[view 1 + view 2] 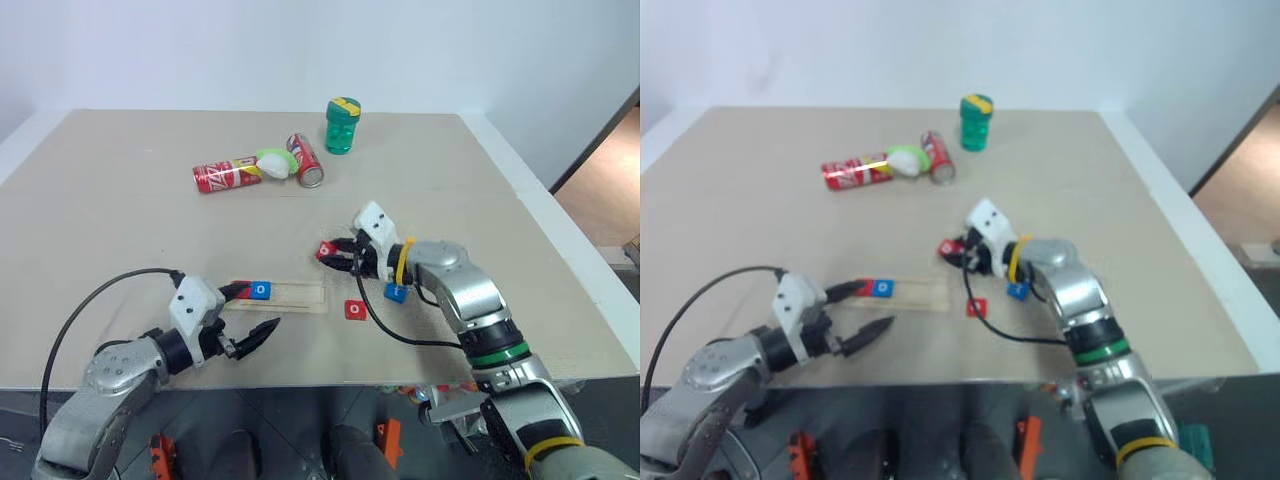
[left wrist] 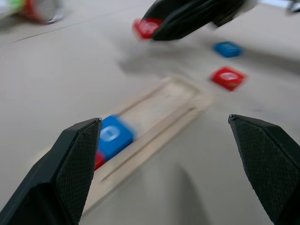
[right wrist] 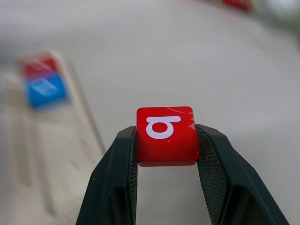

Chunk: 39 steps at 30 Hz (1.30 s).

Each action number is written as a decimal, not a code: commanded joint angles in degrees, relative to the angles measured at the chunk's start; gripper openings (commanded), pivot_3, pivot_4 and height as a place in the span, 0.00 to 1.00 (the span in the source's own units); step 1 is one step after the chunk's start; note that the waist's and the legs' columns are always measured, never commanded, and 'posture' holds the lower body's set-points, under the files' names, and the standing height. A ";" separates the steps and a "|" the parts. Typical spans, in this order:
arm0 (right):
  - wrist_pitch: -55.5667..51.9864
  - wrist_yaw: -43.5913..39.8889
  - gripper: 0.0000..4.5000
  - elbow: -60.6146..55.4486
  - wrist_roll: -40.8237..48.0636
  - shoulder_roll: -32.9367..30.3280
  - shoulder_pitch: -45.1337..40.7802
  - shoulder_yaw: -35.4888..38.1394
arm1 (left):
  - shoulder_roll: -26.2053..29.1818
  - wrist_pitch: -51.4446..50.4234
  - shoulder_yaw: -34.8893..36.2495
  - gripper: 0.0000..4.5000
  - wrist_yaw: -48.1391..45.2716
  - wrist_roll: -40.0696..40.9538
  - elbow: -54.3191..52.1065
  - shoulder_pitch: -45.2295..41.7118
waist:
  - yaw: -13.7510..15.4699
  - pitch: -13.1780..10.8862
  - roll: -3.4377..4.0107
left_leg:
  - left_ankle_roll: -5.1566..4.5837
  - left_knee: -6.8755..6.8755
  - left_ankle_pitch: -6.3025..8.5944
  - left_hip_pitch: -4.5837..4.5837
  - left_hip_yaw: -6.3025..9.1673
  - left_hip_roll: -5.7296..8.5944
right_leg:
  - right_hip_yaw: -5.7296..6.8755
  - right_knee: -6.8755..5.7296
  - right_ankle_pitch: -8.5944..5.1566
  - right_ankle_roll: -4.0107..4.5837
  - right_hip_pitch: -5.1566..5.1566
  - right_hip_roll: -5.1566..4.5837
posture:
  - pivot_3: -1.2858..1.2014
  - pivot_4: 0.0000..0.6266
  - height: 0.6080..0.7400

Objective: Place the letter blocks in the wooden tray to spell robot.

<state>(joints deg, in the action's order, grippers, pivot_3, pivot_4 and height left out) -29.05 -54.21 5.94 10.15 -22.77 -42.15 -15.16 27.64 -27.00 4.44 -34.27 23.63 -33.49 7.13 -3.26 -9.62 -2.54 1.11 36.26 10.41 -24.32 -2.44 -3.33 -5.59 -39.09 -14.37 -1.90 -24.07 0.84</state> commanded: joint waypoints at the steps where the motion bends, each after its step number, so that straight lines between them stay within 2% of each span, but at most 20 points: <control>1: 3.53 -4.39 0.27 0.96 -1.92 1.03 -1.89 -5.31 | -1.73 1.82 1.96 1.00 3.71 -0.80 -0.76 0.65 | 0.00 0.00 0.00 | 0.00 -0.02 0.00 0.00 0.05 -0.02 | 0.03 0.00 -0.02 0.02 0.00 0.04 | 0.52 0.24 1.00; 5: 7.82 -5.28 0.27 7.91 -4.91 3.94 -3.89 -8.83 | -3.68 1.75 1.90 1.00 6.87 -1.65 -0.66 0.93 | 0.23 0.00 -0.01 | 0.00 -0.06 0.00 -0.03 0.08 0.00 | 0.04 0.00 -0.05 0.05 -0.01 0.04 | 0.52 0.24 1.00; 14: 13.53 -8.25 0.27 16.45 -8.39 6.55 -6.46 -10.34 | -4.28 2.42 0.49 1.00 8.67 -2.95 -2.22 2.78 | 0.31 0.00 -0.01 | 0.01 -0.01 0.01 -0.09 -0.06 0.04 | 0.01 0.01 -0.03 0.06 -0.10 -0.06 | 0.52 0.24 1.00; 31: 12.81 -9.81 0.27 15.26 -9.69 8.35 -5.21 -10.52 | -3.53 3.12 -1.17 1.00 8.34 -4.17 -1.67 3.50 | 0.31 0.00 -0.01 | 0.05 -0.07 0.03 -0.09 -0.04 -0.02 | 0.05 0.00 -0.04 0.10 -0.15 -0.02 | 0.52 0.24 1.00; 39: 8.30 -10.59 0.27 11.93 -8.57 8.30 -4.19 -10.40 | -3.36 3.43 -1.69 1.00 8.34 -4.66 -1.38 3.24 | 0.31 0.00 -0.01 | 0.12 -0.09 0.07 -0.10 -0.05 -0.03 | 0.06 0.00 -0.06 0.10 -0.17 -0.02 | 0.52 0.24 1.00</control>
<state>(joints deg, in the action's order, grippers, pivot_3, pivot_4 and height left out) -19.69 -63.73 20.34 0.88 -14.80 -46.80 -25.14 23.72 -24.93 2.55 -25.61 19.25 -33.24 10.71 -2.94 -9.62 -2.55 1.23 36.17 10.48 -24.42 -2.48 -3.36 -5.52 -39.08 -14.44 -1.80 -24.24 0.82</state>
